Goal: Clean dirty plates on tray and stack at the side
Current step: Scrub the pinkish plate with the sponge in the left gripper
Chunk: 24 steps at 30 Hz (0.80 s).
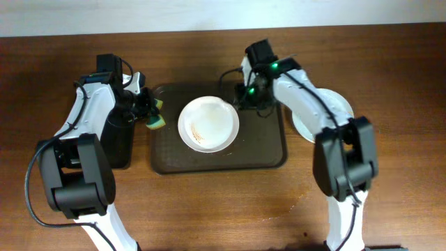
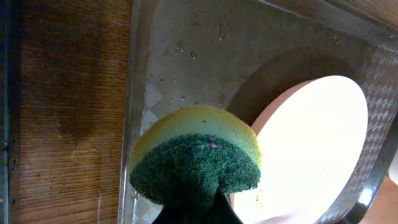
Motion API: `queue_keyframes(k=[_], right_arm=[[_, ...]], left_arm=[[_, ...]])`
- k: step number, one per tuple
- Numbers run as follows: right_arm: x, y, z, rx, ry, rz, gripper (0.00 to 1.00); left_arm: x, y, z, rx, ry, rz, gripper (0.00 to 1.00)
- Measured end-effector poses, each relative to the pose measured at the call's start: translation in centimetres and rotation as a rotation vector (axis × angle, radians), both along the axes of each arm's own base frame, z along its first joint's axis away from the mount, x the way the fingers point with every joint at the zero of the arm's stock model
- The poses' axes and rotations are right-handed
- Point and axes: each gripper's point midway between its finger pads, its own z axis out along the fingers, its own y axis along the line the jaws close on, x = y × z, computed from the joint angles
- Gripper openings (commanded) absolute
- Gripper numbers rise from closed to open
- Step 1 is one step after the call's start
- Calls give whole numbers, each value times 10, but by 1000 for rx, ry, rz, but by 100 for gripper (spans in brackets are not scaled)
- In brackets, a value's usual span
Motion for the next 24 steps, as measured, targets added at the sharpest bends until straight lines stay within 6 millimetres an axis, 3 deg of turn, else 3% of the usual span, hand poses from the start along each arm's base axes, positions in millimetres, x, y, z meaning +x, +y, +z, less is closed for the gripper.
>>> queue_keyframes(k=[4,10,14,19,24], right_arm=[[-15,24,-41,-4,66,80,35],[-21,30,-49,1,116,20,4],[-30,30,-51,0,185,-58,4],[-42,44,-53,2,243,-157,4],[-43,44,-53,4,261,-199,4]], left_arm=[[0,1,-1,8,0,2,1],[0,4,-2,22,2,4,1],[0,0,-2,25,2,-5,1],[1,-32,-4,88,-21,-90,1],[7,-70,-7,216,-93,-191,1]])
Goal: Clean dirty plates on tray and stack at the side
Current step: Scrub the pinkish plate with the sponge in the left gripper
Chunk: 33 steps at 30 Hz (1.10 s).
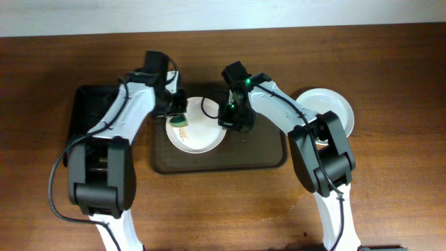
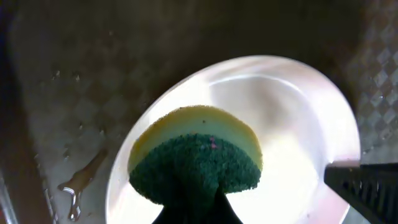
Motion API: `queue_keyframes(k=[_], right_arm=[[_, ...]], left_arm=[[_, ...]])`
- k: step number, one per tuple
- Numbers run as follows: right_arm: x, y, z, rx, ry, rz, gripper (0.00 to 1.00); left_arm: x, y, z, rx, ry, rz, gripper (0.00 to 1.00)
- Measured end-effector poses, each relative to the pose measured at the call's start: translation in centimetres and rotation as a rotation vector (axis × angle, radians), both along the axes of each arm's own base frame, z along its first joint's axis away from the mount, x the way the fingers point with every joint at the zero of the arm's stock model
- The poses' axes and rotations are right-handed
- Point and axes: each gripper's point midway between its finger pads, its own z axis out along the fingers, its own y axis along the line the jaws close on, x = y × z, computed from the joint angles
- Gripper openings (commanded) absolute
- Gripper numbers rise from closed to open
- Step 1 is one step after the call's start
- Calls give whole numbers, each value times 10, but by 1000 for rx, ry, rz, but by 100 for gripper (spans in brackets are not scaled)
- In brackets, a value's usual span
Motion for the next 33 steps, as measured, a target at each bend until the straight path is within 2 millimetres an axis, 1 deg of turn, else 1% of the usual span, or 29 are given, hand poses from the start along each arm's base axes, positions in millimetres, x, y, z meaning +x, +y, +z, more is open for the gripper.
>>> queue_keyframes(k=[3,4,6,8,10,12,13,15,16,18,19,21,22,24,25,27,28,29,31,33], right_arm=[[0,0,0,1,2,-8,4],[1,-1,0,0,3,-13,4],[2,-3,0,7,8,-20,4],[3,-6,0,17,14,-30,4],[7,-11,0,22,16,-44,4],[10,-15,0,22,13,-54,4],[10,-15,0,24,12,-54,4],[11,-15,0,26,11,-54,4],[11,-15,0,27,9,-54,4],[11,-15,0,27,8,-54,4],[11,-15,0,28,7,-54,4],[11,-15,0,28,6,-54,4],[12,-15,0,25,4,-54,4],[13,-16,0,25,2,-55,4],[13,-16,0,26,2,-55,4],[13,-16,0,26,2,-55,4],[13,-16,0,26,2,-55,4],[13,-16,0,26,2,-55,4],[13,-16,0,26,0,-51,4],[13,-16,0,26,-1,-49,4]], left_arm=[[10,-2,0,71,-57,-3,1],[16,2,-6,147,-77,18,1],[16,6,-19,207,-67,54,1],[14,6,-42,247,-33,71,1],[14,-1,-43,258,-34,68,1],[4,-8,-44,287,-3,47,1],[-10,-10,-44,310,51,26,1],[-54,-24,-46,364,185,-57,1],[-66,-28,-46,380,219,-83,1],[-83,-31,-46,394,277,-121,1],[-85,-33,-46,383,283,-141,1],[-80,-37,-47,353,265,-156,1],[-73,-41,-48,330,240,-161,1],[-54,-47,-48,277,174,-142,1],[-39,-46,-47,242,128,-112,1],[-20,-37,-45,193,86,-61,1],[-10,-27,-45,170,66,-22,1],[-4,-19,-44,160,56,1,1],[1,-3,-45,156,63,54,1],[-3,3,-47,167,90,96,1]])
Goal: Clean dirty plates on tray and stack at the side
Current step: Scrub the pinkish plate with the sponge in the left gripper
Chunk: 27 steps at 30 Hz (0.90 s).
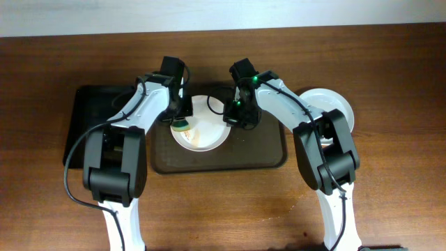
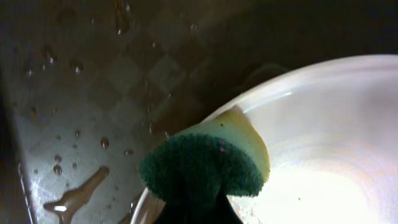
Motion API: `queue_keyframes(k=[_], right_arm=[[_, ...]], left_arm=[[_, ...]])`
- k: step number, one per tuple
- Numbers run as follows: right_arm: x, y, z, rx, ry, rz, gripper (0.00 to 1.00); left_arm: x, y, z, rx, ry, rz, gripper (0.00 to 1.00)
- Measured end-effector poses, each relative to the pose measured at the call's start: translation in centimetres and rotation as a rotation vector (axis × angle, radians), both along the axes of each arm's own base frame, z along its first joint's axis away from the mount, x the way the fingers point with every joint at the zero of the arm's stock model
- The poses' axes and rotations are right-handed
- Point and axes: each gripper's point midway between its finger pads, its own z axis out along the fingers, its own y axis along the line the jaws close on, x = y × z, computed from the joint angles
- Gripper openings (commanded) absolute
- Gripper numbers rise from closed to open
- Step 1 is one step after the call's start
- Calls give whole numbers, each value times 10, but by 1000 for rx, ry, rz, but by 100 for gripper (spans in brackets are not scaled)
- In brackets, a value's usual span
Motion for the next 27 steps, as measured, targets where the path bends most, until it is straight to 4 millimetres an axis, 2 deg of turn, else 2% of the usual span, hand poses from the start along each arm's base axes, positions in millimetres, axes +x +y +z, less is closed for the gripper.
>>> queue_keyframes(k=[3,6,8,10,12,14,16,18,20,24,25,27], right_arm=[[0,0,0,0,-1,2,4],[0,0,0,0,-3,7,4],[0,0,0,0,-4,8,4],[0,0,0,0,-5,8,4],[0,0,0,0,-4,8,4],[0,0,0,0,-5,9,4],[0,0,0,0,-5,9,4],[0,0,0,0,-5,10,4],[2,1,0,4,-13,11,4],[4,2,1,7,-22,12,4],[4,2,1,8,-23,11,4],[4,2,1,8,-25,11,4]], left_arm=[[-8,-2,-5,31,11,13,1],[-30,-19,-11,9,29,-92,1],[-42,-39,-12,-111,44,-187,1],[-47,-50,-11,-254,59,-230,1],[-49,-50,-10,-408,75,-221,1],[-49,-47,-11,-467,97,-158,1],[-43,-39,-13,-438,114,-2,1],[-8,-19,-13,-316,-30,87,1],[14,-1,-11,-212,-131,149,1],[12,7,-11,-32,-164,194,1],[8,9,-12,1,-151,196,1],[-15,18,-12,98,-75,188,1]])
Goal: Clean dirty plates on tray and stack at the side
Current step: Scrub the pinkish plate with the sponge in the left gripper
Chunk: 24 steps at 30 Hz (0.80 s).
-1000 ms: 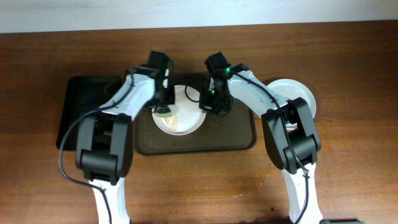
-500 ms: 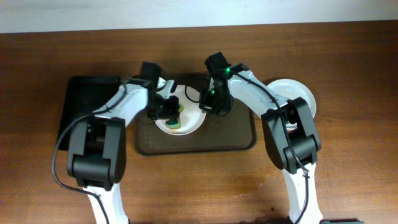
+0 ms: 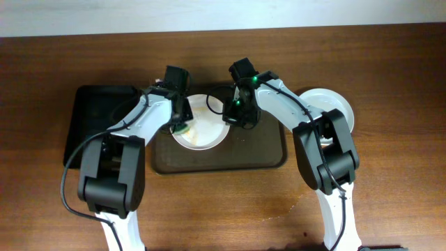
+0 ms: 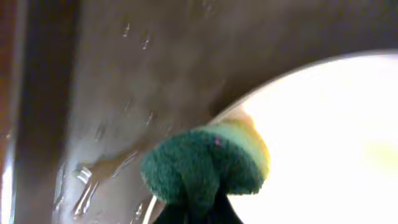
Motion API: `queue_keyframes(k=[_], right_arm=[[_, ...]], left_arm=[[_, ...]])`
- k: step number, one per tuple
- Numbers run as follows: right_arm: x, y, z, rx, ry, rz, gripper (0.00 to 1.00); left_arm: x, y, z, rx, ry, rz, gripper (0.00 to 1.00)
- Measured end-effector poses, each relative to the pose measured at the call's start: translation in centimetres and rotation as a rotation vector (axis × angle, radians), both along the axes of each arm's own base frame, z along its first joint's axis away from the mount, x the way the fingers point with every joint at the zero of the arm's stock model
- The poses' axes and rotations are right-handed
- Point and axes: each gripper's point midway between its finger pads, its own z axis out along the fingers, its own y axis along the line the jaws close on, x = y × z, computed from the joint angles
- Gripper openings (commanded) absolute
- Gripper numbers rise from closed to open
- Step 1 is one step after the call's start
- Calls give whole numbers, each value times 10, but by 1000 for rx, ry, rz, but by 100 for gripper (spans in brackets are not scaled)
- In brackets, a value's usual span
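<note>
A white plate (image 3: 202,130) with a faint yellowish smear lies on the brown tray (image 3: 265,150). My left gripper (image 3: 180,124) is shut on a green and yellow sponge (image 4: 205,163), which presses on the plate's (image 4: 329,137) left rim. In the left wrist view the gripper (image 4: 198,213) shows only as dark fingers under the sponge. My right gripper (image 3: 234,116) sits at the plate's right rim and looks closed on it.
A clean white plate (image 3: 329,110) rests on the table to the right of the tray. A black bin (image 3: 90,125) stands to the left. Water drops and streaks lie on the wet tray floor (image 4: 112,124).
The left wrist has turned and shifted a little, with the sponge still at the plate's left rim. The plate's orange mark now looks paler. The right arm has not moved.
At first the sponge was held at the tray's left edge, with the right gripper at the plate's right rim. Then the plate lay further left and the sponge was over its middle. After that the sponge sat on the plate's left rim, where it stays.
</note>
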Motion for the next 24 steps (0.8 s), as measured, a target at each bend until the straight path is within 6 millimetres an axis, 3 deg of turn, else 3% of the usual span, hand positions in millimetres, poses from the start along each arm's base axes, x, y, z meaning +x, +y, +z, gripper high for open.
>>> queue_keyframes(k=[3,6,8,12,15,18,19,20,22,24], right_arm=[[0,0,0,0,0,0,4],[0,0,0,0,0,0,4],[0,0,0,0,0,0,4],[0,0,0,0,0,0,4],[0,0,0,0,0,0,4],[0,0,0,0,0,0,4],[0,0,0,0,0,0,4],[0,0,0,0,0,1,4],[2,1,0,2,-9,1,4],[2,1,0,1,-10,3,4]], left_arm=[[-21,-1,0,43,85,-56,1],[-26,-10,-1,-33,119,-160,1],[-17,-33,0,-171,83,-270,1],[-26,-75,1,-425,83,-418,1],[-17,-81,1,-528,32,-432,1],[12,-68,0,-505,-56,-320,1],[31,-47,-1,-408,-109,-205,1],[39,-32,-1,-342,-130,-133,1],[38,-16,0,-233,-125,-54,1],[21,-6,0,-165,-57,-21,1]])
